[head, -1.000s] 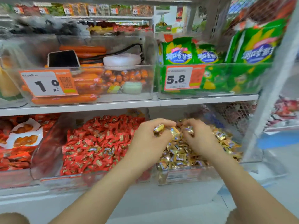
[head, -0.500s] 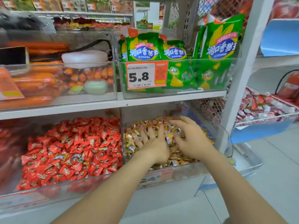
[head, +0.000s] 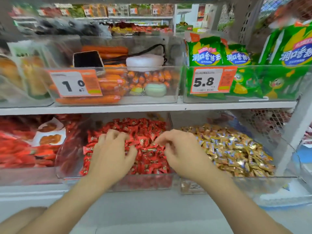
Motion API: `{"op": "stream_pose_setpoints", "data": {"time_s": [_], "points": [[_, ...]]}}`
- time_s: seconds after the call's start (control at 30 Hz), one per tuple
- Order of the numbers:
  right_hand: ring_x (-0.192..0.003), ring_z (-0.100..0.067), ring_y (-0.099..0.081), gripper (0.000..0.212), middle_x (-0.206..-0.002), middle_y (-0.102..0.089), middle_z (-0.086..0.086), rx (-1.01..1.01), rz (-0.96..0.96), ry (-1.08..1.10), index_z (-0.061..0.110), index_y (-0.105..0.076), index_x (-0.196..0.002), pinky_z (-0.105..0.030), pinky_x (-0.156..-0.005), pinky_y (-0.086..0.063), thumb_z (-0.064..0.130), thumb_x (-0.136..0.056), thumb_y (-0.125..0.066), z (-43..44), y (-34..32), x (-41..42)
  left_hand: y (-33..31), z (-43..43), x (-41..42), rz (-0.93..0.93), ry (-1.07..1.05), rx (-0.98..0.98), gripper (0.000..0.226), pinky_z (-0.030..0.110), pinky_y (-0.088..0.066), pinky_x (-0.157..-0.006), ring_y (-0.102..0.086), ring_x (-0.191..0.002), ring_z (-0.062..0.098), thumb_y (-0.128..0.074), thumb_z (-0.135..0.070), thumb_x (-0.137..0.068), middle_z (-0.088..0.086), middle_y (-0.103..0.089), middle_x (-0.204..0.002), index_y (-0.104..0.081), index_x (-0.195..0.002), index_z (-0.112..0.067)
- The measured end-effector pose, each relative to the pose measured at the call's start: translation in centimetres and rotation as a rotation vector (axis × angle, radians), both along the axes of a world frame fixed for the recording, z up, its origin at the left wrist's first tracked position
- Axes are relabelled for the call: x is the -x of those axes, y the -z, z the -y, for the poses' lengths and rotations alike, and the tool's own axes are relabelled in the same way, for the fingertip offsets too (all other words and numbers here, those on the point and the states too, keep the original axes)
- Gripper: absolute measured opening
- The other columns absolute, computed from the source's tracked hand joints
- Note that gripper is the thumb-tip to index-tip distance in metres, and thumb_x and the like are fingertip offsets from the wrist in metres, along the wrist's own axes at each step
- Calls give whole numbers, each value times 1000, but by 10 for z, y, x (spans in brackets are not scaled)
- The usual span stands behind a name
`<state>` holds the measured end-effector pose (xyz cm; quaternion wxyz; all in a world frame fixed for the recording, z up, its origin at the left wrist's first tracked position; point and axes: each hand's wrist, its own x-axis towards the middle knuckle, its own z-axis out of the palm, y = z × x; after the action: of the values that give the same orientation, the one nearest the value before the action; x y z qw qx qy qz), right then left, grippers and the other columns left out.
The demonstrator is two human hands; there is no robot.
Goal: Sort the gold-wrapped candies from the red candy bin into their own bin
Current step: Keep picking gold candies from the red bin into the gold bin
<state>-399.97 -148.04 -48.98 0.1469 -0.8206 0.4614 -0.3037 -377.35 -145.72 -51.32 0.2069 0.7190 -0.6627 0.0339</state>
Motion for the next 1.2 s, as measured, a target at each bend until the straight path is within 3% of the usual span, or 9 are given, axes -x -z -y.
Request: {"op": "stream_pose_setpoints", "data": {"time_s": [0.07, 0.17, 0.3, 0.43, 0.53, 0.63, 0.9, 1.1, 1.2], "points": [[-110, -18, -68, 48, -118, -74, 4, -10, -181, -25, 31, -73, -122, -35, -95, -56, 3, -89, -53, 9, 6, -26, 3, 5, -32, 22, -233, -267, 55, 51, -45, -102, -46, -123, 41, -53, -54, -94, 14, -47, -136, -51, -137, -18], [-113, -26, -67, 44, -118, -74, 0, -21, -416, 14, 30, -71, -124, -43, -90, -58, 4, -92, -55, 31, 19, -55, 14, 14, -62, -71, -273, -522, 79, 54, -40, -111, -37, -137, 48, -58, -58, -94, 21, -35, -149, -28, -152, -14], [-123, -23, -63, 43, -129, -70, 0, -100, -392, -114, 31, -69, -132, -44, -101, -55, 8, -96, -61, 56, 39, -92, 21, 30, -74, -62, -99, -592, 90, 53, -40, -112, -36, -139, 46, -65, -67, -86, 15, -31, -152, -27, -155, -23], [-143, -27, -36, 56, -159, -44, -1, -138, -532, -304, 33, -43, -156, -49, -118, -38, 33, -103, -62, 62, 49, -119, 27, 45, -85, -11, -59, -610, 112, 51, -40, -111, -37, -135, 41, -76, -78, -63, 9, -39, -146, -28, -152, -28], [-146, -37, -33, 73, -162, -37, -6, -90, -839, -94, 36, -31, -159, -54, -117, -33, 58, -96, -62, 66, 49, -123, 25, 55, -83, -90, -96, -683, 138, 52, -44, -111, -35, -140, 44, -92, -66, -55, 13, -40, -151, -14, -159, -18], [-135, -40, -49, 88, -148, -50, -11, -234, -917, 122, 26, -37, -152, -49, -106, -45, 73, -83, -67, 69, 43, -126, 15, 65, -78, -106, -143, -719, 148, 50, -46, -110, -36, -142, 46, -100, -56, -52, 17, -41, -153, -11, -159, -8], [-120, -24, -62, 112, -137, -60, -2, -636, -528, 60, 20, -41, -147, -34, -98, -55, 38, -54, -99, 78, 31, -133, 23, 66, -76, -527, -92, -660, 144, 34, -55, -99, -60, -122, 22, -103, -33, -34, 3, -59, -137, -26, -154, -14], [-108, -14, -70, 98, -115, -74, 5, -909, 114, -25, 27, -54, -134, -36, -101, -57, -2, -51, -98, 71, 34, -121, 23, 53, -77, -874, 58, -656, 96, 40, -63, -90, -74, -101, 17, -97, 1, -47, -3, -77, -108, -58, -128, -30], [-108, -8, -68, 109, -120, -70, 8, -842, 189, -79, 37, -44, -143, -27, -96, -57, -4, -57, -97, 65, 20, -111, 10, 44, -80, -897, 197, -640, 82, 38, -60, -96, -76, -101, 14, -94, 8, -54, -6, -80, -105, -66, -122, -29]]}}
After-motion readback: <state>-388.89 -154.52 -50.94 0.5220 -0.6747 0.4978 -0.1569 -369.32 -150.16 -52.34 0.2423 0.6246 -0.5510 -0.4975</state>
